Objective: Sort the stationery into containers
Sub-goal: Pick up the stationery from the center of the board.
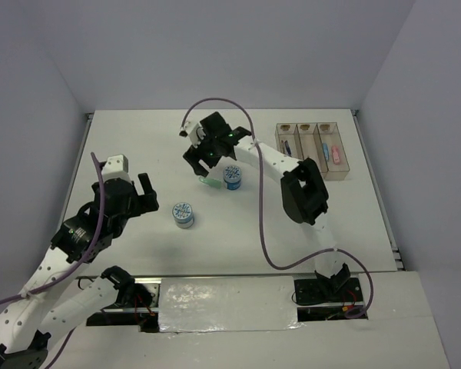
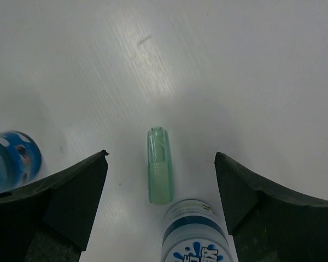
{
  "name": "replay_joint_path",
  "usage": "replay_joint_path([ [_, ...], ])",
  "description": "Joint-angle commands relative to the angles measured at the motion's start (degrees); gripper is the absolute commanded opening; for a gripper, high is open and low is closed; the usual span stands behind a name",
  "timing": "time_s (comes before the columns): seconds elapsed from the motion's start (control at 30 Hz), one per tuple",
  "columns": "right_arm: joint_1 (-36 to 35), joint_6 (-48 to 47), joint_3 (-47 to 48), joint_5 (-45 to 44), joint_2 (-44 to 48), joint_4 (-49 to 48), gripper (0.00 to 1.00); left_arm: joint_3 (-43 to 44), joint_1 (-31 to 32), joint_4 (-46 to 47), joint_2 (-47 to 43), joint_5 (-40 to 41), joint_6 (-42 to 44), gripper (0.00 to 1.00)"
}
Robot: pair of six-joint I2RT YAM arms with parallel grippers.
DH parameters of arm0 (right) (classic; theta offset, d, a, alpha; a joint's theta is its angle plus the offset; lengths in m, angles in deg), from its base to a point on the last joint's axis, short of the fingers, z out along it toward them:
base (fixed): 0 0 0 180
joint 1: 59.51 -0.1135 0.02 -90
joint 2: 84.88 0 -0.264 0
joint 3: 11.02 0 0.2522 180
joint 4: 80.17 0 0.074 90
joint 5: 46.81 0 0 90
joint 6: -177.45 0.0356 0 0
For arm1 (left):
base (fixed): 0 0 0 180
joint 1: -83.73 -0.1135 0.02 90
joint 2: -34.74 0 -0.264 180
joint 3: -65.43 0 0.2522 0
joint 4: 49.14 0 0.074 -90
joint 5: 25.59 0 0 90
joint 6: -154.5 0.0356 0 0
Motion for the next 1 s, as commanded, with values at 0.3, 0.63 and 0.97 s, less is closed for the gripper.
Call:
replay_joint_path([
  [0.3,-2.3,-10.7,7.4,-3.5,-10.7,16.6,0.75,0.9,-1.1,1.6,1.4,-1.3,0.8,0.99],
  [0.63,-2.9,-11.3,8.6,-3.7,-13.1,18.6,0.65,0.7,-1.3,2.0,1.4,-2.3,1.3,0.99],
  [0.97,-3.8,-10.9,7.9,-4.6,-13.5,16.8,0.15,0.6,-1.3,2.4,1.2,-3.3,1.8,0.99],
])
